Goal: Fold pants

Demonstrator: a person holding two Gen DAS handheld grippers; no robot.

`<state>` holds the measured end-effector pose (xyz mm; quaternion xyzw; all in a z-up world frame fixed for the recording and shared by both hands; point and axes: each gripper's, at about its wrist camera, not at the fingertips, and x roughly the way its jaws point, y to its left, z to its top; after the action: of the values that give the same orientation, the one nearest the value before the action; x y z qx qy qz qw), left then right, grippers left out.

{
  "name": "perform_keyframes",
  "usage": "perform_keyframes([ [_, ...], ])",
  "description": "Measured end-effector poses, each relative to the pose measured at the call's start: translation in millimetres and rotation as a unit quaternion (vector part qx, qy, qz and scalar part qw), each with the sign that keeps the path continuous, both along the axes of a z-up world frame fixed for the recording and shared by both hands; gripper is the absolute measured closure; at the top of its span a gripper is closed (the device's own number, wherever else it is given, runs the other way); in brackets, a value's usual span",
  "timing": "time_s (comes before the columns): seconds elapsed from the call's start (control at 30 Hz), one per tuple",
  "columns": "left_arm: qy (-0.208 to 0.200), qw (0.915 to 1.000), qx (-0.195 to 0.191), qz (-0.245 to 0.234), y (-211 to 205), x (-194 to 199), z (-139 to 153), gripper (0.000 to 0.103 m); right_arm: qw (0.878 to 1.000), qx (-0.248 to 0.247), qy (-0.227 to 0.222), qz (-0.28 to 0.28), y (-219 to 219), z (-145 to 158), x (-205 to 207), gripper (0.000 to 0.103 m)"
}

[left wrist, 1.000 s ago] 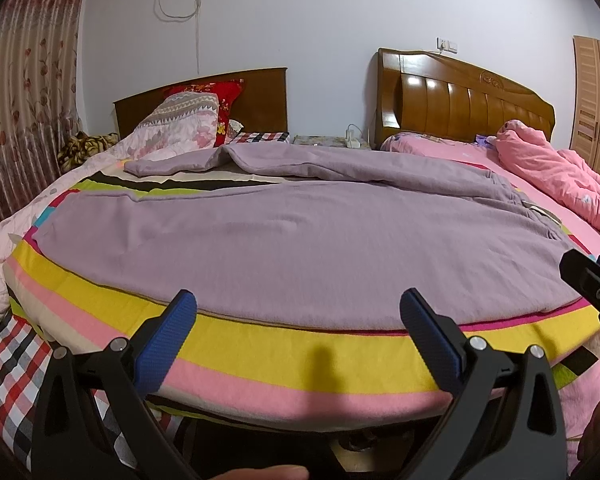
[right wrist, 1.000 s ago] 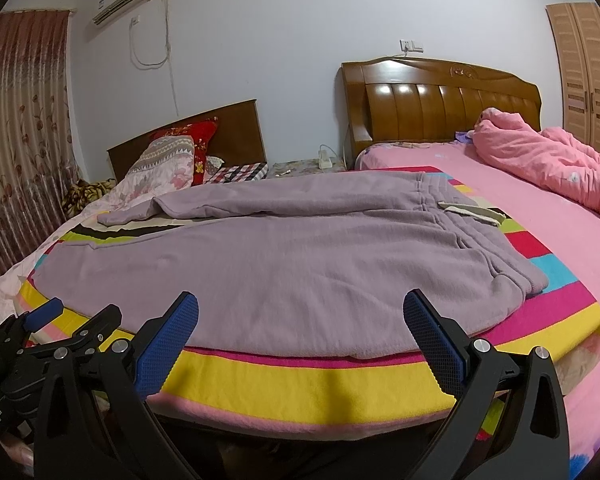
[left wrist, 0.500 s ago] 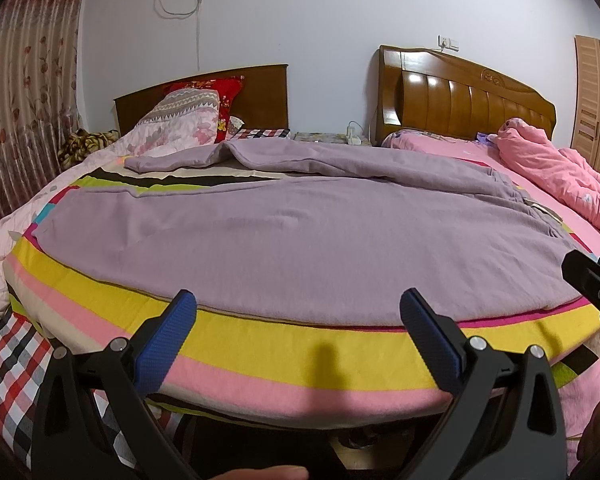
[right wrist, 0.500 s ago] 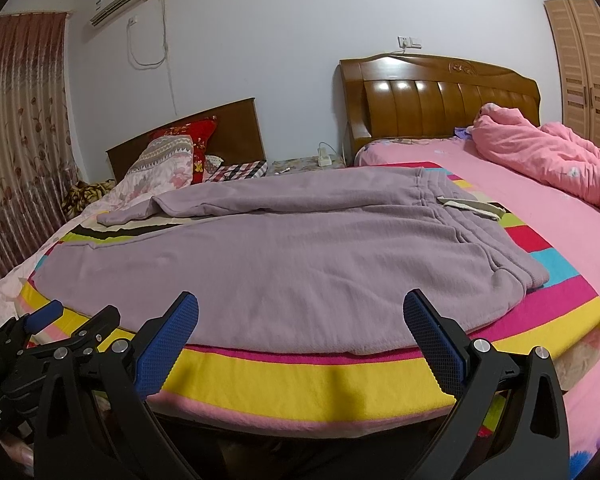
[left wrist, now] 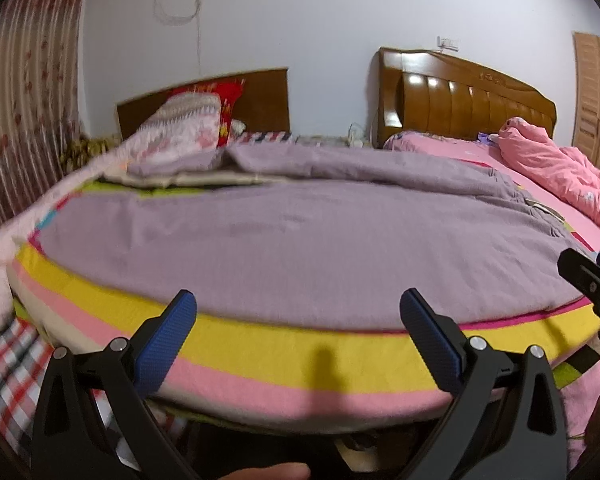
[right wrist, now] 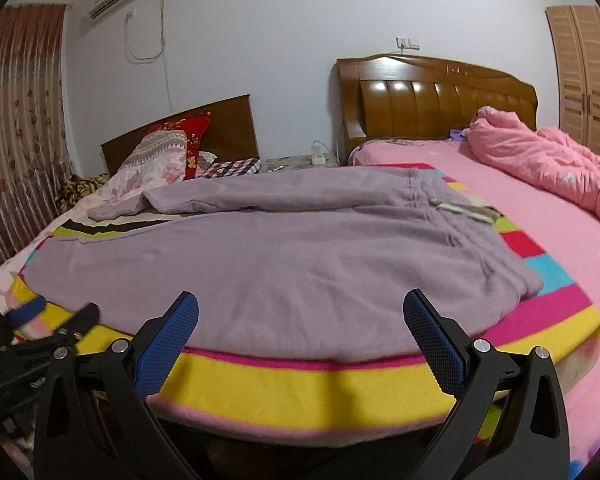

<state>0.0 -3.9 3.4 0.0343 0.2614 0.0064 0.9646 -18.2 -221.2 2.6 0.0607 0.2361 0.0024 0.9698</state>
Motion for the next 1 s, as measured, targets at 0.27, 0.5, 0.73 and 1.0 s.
perform_keyframes([
  [0.27,-0.114,0.9865,0.106,-0.05,-9.4,74.5,73.3,0.001,0.996,-0.074,0.002,0.052,-56.9,55.1,103.3,0.004],
  [0.5,0.015,0.9726,0.073,-0.22,-8.9,274.6,71.3,0.001,0.973,-0.114,0.109,0.171,-119.6,45.8,299.7,0.004],
  [0.73,0.199,0.9285,0.045,-0.311,-11.0,468.9,19.7,0.002,0.938,-0.136,0.216,0.233,-146.3,-7.0,473.1,0.004],
  [1.0,0.265,0.8876,0.002,-0.377,-17.0,569.6,-12.1,0.002,0.904,-0.071,0.292,0.304,-161.2,-41.3,544.4,0.024],
])
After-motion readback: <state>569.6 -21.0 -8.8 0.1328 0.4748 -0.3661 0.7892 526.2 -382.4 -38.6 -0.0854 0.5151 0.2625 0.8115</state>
